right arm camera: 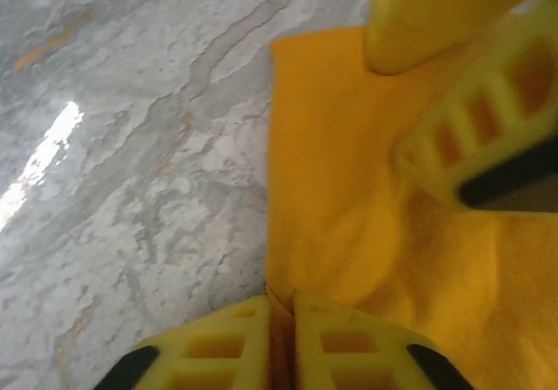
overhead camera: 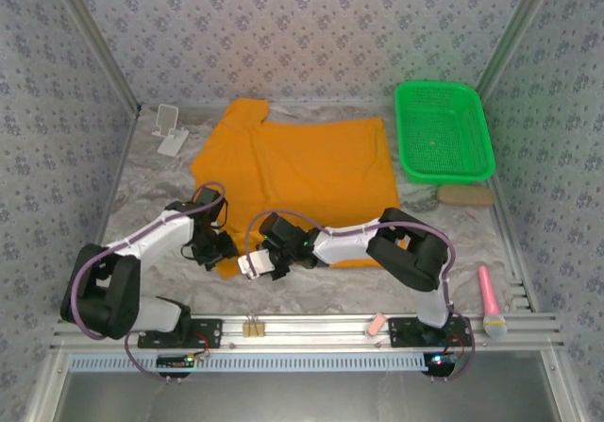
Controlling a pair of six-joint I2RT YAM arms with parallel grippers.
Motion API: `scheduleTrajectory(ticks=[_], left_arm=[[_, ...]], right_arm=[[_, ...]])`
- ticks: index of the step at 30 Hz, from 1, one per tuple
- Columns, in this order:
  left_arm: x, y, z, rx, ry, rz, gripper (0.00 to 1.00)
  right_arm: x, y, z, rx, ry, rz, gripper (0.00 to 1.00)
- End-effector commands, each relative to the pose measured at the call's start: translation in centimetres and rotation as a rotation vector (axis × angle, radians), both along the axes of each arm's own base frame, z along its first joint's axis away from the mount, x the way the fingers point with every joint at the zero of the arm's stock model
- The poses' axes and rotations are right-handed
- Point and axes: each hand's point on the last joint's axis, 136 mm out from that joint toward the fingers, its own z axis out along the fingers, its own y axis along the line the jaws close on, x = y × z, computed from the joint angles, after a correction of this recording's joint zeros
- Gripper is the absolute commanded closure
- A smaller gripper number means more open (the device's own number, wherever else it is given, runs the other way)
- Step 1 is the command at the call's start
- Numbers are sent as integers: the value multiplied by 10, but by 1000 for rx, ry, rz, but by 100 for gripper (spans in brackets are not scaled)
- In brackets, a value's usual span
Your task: Fold the inside-out t-shirt
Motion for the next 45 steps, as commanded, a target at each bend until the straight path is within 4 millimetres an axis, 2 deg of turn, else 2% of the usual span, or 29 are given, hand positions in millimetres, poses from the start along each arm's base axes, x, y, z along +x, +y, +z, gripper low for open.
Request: scheduleTrajectory(ticks=[1,4,5,6,7,9,11,12,15,16,20,25,27,30,31,34,36,40,42,45], left_arm=[[0,6,5,15,1,36,63],[3,19,15,34,4,60,70],[5,22,20,21,-8,72,70],[9,25,25,15,-27,86,70],[12,27,30,11,-50,96,69],[18,31,40,12,-97,103,64],[20,33,43,19,-111,114,62],[20,33,42,20,-110,122,61],[15,30,29,7,-86,143,60],[14,30,24,3,-82,149,60],[17,31,13,16,-73,163,60],[32,34,12,47,-102,183,61],[41,37,13,72,-118,192,62],[55,39,17,87,-130,199,70],[59,40,19,96,-141,200,72],[71,38,23,87,-160,208,73],[74,35,25,71,-165,216,73],[70,39,21,89,-159,228,73],[68,37,19,79,-155,229,69],[62,40,19,89,-160,211,65]], right_arm=[[1,10,32,109,177,-77,100],[-14,18,97,281,580,-26,100],[-11,21,112,320,720,-51,100],[-3,25,118,344,821,-99,100],[7,28,116,348,885,-160,100],[39,28,89,313,941,-353,100],[64,23,60,234,853,-500,100],[74,17,43,192,800,-573,97],[100,-5,17,180,633,-725,84],[106,-11,13,179,583,-759,78],[121,-28,9,157,412,-801,75],[119,-28,18,161,303,-707,74],[111,-25,30,184,220,-615,71],[94,-19,50,226,167,-460,72],[90,-18,51,217,172,-435,75],[81,-13,54,178,229,-368,100],[65,-9,66,217,302,-282,100],[20,-13,89,279,453,-44,100],[-4,-14,103,286,602,83,100],[-47,-13,114,236,745,250,100]])
